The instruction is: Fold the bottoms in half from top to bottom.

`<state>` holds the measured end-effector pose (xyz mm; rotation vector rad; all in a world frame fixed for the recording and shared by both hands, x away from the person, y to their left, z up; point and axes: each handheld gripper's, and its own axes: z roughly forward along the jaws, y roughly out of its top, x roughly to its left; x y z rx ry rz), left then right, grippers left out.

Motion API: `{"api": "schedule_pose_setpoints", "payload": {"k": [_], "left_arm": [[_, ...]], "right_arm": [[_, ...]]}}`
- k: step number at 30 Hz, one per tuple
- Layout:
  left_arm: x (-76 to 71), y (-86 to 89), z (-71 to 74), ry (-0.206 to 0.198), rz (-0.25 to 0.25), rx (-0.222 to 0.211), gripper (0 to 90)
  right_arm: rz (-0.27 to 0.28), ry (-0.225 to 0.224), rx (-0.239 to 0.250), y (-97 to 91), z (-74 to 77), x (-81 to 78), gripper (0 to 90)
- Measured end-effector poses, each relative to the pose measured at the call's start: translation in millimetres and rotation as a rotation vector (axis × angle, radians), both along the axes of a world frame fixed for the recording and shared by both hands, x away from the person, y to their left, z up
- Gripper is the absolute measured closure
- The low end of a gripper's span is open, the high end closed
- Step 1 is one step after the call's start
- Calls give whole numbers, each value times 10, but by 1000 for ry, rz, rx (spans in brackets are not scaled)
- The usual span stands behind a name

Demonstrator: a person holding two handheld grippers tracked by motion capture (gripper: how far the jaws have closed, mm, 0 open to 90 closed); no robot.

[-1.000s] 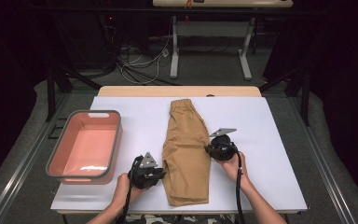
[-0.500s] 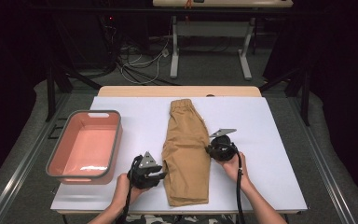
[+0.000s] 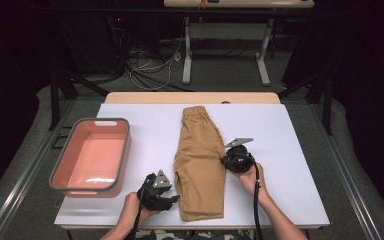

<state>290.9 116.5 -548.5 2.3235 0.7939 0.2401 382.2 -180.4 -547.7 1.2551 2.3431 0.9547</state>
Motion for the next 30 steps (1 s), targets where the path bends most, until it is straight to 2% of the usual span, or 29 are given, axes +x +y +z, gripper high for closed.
{"api": "schedule_pose_setpoints", "payload": {"k": [2,4,6,7,10,12,13,14,15,16,20,24,26,27,30], "left_arm": [[16,9,40,4,15,-45,481],[38,-20,100,-3,-4,-87,482],[61,-103,130,10,-26,-108,488],[78,-139,129,11,-39,-102,486],[150,-253,38,62,-50,-81,459],[174,-279,-32,87,-47,-88,442],[172,-286,-51,90,-46,-81,443],[166,-286,-61,74,-43,-86,448],[157,-291,-68,76,-30,-98,466],[162,-282,-68,60,-39,-93,494],[148,-265,-114,46,-29,-140,656],[161,-267,-136,25,-39,-154,814],[157,-255,-134,45,-43,-170,877],[154,-246,-125,41,-48,-157,885],[109,-191,-109,76,-59,-173,893]], "right_arm": [[1,-2,6,3,3,0,833],[6,-3,5,5,0,2,832],[5,-4,1,13,1,1,832],[6,0,5,23,1,-1,832],[11,-1,-4,31,-2,-6,834],[5,3,-3,35,1,-11,842],[10,4,-4,30,-1,-8,849],[10,-3,-3,26,-9,-3,852],[10,-1,-5,24,-15,1,855],[12,3,-10,23,-19,6,856],[11,6,-15,40,-39,10,862],[13,5,-14,51,-49,9,868],[13,0,-12,48,-52,11,868],[12,6,-13,42,-47,10,868],[8,3,-7,42,-49,9,868]]}}
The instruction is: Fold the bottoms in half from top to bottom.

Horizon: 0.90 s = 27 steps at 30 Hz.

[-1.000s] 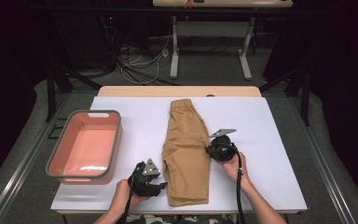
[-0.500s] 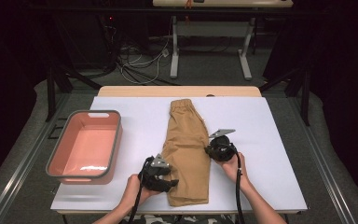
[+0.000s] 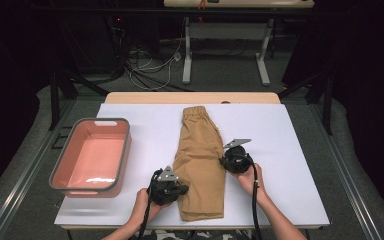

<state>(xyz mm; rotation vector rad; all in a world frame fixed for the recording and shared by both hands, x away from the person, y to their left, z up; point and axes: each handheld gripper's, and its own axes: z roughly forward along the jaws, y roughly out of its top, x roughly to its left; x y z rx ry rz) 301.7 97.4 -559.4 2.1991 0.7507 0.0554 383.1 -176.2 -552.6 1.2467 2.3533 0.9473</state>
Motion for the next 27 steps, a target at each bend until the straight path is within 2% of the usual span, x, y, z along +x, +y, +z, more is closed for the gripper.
{"api": "schedule_pose_setpoints", "payload": {"k": [2,7,9,12,16,17,18,19,22,23,27], "left_arm": [[-45,47,10,21,-7,-3,894],[-101,136,42,23,-14,24,896],[-95,150,41,37,-20,29,900],[-102,141,28,30,-27,44,900],[-98,149,62,-12,-18,52,887],[-93,153,69,-15,-10,47,821],[-88,160,79,-19,-5,38,796],[-78,172,97,-46,11,43,786],[-35,202,125,-82,36,43,678],[-19,208,127,-90,56,53,608],[60,243,109,-93,87,45,422]], "right_arm": [[2,-4,-7,-1,1,1,868],[-1,7,-14,4,6,6,868],[0,1,-6,2,2,10,868],[-2,26,5,-21,14,24,860],[-11,50,16,-34,16,26,806],[-13,47,1,-41,22,25,781],[-16,34,1,-41,18,27,752],[-18,31,-4,-48,20,27,714],[-14,25,8,-85,14,30,594],[-6,18,15,-103,16,28,542],[-6,18,33,-171,-1,45,396]]}}
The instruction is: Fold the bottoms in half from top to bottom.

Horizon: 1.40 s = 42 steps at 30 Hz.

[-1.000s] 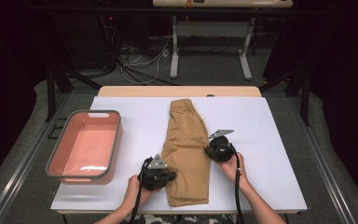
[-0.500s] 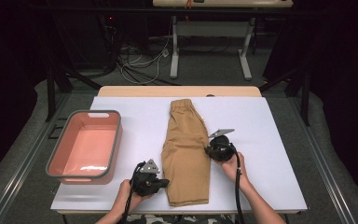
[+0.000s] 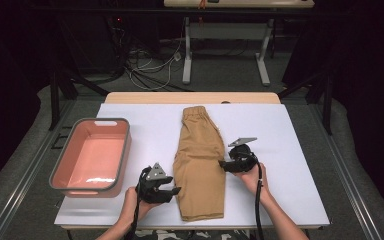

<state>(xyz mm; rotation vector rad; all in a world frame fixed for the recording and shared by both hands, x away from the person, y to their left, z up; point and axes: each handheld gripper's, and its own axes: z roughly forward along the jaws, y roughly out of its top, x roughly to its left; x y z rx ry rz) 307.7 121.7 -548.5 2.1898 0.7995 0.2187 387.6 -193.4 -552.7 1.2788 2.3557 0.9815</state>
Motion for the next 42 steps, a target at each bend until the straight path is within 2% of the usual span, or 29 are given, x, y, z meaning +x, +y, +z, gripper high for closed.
{"api": "schedule_pose_setpoints", "payload": {"k": [5,8,11,17,18,20,23,30,35,36,42], "left_arm": [[42,1,-7,-21,-8,-16,285],[62,-17,-11,-19,-12,-31,231],[78,-33,-13,-38,-28,-23,183],[51,-62,-20,-40,-45,-27,146],[57,-62,-17,-51,-53,-20,139],[56,-74,-18,-41,-50,-24,131],[69,-85,-12,-68,-55,-18,112],[57,-136,-9,-65,-61,-21,66],[64,-141,-8,-77,-68,-12,30],[58,-144,-11,-68,-62,-19,22],[55,-137,-3,-77,-58,-17,9]], "right_arm": [[3,1,7,-62,-9,28,265],[13,-18,14,-83,1,42,209],[19,-24,23,-87,10,51,156],[40,-44,29,-80,35,94,117],[40,-46,33,-76,37,103,105],[50,-46,39,-74,38,121,92],[57,-59,43,-68,37,145,77],[77,-70,43,-38,47,165,55],[79,-98,57,-26,73,157,43],[77,-94,59,-20,76,152,38],[83,-86,56,-7,79,161,24]]}}
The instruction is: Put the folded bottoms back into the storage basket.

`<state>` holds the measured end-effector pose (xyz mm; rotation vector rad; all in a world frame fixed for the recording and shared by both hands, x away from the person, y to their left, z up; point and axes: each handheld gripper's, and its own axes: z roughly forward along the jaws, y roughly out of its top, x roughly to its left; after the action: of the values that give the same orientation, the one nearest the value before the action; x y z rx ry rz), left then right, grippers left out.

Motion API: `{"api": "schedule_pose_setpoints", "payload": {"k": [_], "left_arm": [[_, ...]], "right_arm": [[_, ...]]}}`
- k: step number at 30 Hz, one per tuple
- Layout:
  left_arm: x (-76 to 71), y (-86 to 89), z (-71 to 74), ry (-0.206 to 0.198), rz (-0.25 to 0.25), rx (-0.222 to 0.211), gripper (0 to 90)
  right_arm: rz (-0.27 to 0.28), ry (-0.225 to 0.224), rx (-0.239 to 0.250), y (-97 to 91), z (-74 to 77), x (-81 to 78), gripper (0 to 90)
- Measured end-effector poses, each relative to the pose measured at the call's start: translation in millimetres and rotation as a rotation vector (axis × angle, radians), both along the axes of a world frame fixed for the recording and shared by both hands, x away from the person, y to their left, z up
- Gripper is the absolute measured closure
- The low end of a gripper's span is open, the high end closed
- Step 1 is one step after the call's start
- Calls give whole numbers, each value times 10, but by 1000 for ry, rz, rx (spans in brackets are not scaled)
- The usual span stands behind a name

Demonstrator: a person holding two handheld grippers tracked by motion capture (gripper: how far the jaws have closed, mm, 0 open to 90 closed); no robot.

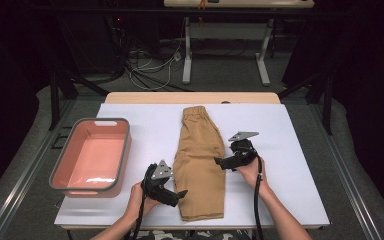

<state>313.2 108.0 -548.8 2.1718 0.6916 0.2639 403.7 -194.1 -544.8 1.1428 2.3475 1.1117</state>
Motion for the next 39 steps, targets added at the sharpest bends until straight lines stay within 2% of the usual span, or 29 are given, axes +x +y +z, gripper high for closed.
{"api": "schedule_pose_setpoints", "payload": {"k": [2,5,9,12,14,17,18,25,30,32,39], "left_arm": [[4,6,2,-2,-1,8,6],[13,1,2,-6,-1,5,3],[41,-27,25,-20,-5,0,2],[53,-49,30,-16,-5,-4,1],[61,-56,34,-25,-10,-3,1],[64,-69,41,-18,-12,-16,0],[75,-74,45,-32,-16,-14,0],[111,-134,25,-19,-23,-26,0],[152,-161,15,-25,-31,-8,0],[161,-172,9,-25,-31,-5,1],[179,-209,-10,-23,-42,-3,75]], "right_arm": [[6,-3,8,8,-3,6,24],[10,-1,-6,17,12,8,25],[10,-12,-1,14,42,30,27],[4,-14,-3,18,53,57,32],[1,-13,-8,32,51,93,34],[7,-12,-15,67,49,154,38],[7,-14,-11,79,48,165,39],[22,-20,-19,197,80,270,70],[26,-24,-35,270,91,362,89],[25,-21,-26,297,88,411,96],[12,-14,-25,327,99,542,125]]}}
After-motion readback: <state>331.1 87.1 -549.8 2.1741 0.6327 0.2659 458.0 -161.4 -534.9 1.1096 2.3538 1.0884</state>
